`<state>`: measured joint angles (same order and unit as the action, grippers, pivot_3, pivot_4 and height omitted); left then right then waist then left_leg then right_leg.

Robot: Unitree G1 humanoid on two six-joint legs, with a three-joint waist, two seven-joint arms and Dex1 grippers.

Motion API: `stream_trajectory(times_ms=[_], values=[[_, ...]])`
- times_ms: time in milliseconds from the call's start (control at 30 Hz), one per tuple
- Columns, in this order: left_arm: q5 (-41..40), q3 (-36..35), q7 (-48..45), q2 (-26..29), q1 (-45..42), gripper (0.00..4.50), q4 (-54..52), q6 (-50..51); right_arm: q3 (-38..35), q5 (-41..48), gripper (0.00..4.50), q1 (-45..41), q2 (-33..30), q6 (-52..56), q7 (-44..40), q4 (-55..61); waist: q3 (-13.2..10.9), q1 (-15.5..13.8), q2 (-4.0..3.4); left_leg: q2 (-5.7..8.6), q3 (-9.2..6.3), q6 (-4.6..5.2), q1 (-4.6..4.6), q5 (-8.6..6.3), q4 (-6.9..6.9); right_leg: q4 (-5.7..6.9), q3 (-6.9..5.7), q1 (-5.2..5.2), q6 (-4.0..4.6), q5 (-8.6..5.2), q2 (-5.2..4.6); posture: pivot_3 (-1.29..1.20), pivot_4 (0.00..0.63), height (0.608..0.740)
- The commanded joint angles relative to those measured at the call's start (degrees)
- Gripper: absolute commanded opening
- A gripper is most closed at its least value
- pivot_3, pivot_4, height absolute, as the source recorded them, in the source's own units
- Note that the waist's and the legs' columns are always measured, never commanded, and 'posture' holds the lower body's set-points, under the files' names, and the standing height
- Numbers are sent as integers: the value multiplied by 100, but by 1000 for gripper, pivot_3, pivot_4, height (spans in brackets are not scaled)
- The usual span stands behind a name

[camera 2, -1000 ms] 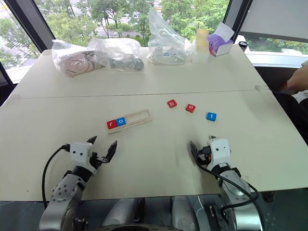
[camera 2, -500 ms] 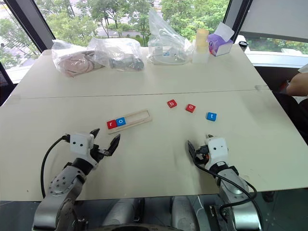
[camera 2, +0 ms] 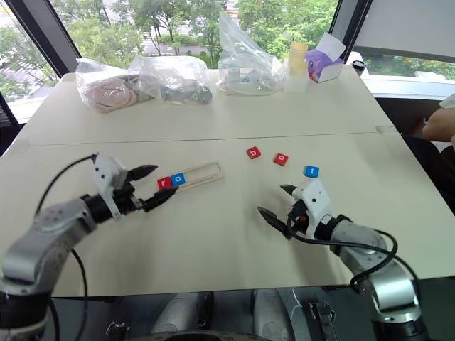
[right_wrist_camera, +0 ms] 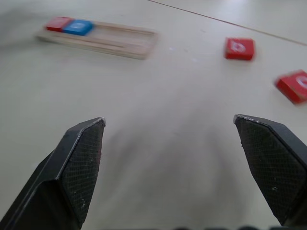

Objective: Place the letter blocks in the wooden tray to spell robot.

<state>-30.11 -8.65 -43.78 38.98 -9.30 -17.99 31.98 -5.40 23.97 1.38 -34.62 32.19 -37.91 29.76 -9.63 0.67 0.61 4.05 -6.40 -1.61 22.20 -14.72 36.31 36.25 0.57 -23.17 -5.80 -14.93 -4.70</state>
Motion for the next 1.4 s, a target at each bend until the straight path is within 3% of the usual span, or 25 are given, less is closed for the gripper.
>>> stream_trajectory(times_ms=[33, 200, 433, 633, 800, 1400], values=[[86, 24, -835, 426, -397, 4500, 787, -339, -114, 245, 4438, -218, -152, 114, -123, 305, 0, 4, 1, 0, 0, 0, 0, 0, -1, 0, 0, 0, 0, 0, 0, 0, 150, 740], [620, 543, -2215, 951, -1051, 4500, 2214, -1288, -102, 463, 4438, -482, -266, 393, -133, 520, -1, -7, 2, 1, 1, 0, 12, 0, -6, -3, 1, -14, -5, 3, -5, 0, 150, 740], [1256, 1021, -3204, 872, -1739, 4500, 3866, -2663, -156, 566, 4438, -478, -313, 565, 4, 740, -2, -15, 3, 1, -1, -1, 16, 0, -7, -4, 6, -19, -4, 3, -14, 0, 150, 740], [1633, 1070, -3365, 570, -2232, 4500, 5058, -3676, -219, 552, 4438, -369, -303, 611, 111, 873, -2, -11, 3, 5, 0, 0, 18, 0, -6, -3, 4, -21, -22, 13, -24, 0, 150, 740], [1785, 1111, -3561, 407, -2491, 4500, 5705, -3959, -254, 555, 4438, -285, -312, 638, 191, 959, -2, 2, 5, 5, 1, 0, 19, 0, -4, -1, -1, -21, -24, 14, -15, 0, 150, 740], [2183, 1155, -3466, -52, -2833, 4500, 6759, -4666, -305, 536, 4438, -100, -358, 780, 340, 1208, -3, 1, 6, 5, 0, 1, 18, 1, 9, 13, 0, -20, -29, 17, -7, 0, 150, 740]])
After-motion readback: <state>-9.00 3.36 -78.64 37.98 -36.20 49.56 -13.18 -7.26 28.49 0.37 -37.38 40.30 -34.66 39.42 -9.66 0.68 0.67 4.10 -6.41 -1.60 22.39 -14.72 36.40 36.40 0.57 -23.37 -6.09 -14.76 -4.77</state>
